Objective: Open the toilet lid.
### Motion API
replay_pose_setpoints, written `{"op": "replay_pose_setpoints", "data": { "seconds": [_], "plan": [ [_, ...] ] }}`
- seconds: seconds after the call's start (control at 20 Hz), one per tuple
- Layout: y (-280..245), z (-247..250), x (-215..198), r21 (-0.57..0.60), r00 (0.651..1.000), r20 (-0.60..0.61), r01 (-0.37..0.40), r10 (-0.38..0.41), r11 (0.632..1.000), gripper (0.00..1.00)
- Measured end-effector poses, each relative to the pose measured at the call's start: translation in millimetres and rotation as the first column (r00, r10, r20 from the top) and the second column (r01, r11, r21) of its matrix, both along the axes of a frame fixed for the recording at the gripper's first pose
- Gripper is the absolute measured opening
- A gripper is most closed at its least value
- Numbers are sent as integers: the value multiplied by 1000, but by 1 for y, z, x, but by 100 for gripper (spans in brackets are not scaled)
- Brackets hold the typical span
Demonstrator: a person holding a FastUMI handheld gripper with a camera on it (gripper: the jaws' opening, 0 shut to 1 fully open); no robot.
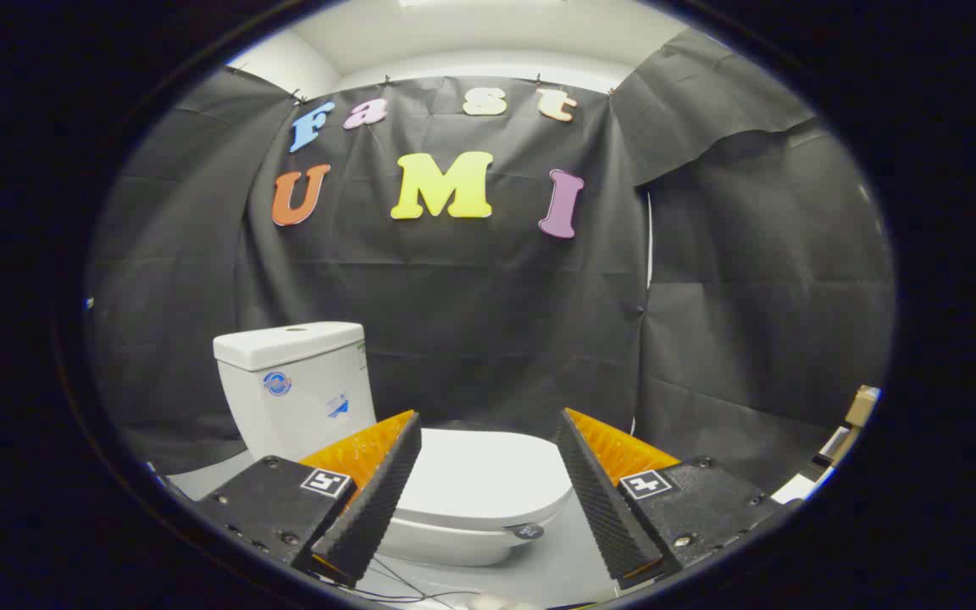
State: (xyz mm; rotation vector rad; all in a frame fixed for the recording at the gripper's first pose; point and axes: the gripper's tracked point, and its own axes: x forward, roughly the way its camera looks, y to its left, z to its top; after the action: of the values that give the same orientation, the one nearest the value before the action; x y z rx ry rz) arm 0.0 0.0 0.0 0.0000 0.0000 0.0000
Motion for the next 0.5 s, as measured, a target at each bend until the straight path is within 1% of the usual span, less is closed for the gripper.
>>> {"op": "replay_pose_setpoints", "data": {
  "seconds": [0.2,0.5],
  "plan": [
    [1,1,0,31,1000,-3,-9,9,999,100],
    [-2,-2,0,23,1000,-12,4,-4,1000,100]
  ]
}}
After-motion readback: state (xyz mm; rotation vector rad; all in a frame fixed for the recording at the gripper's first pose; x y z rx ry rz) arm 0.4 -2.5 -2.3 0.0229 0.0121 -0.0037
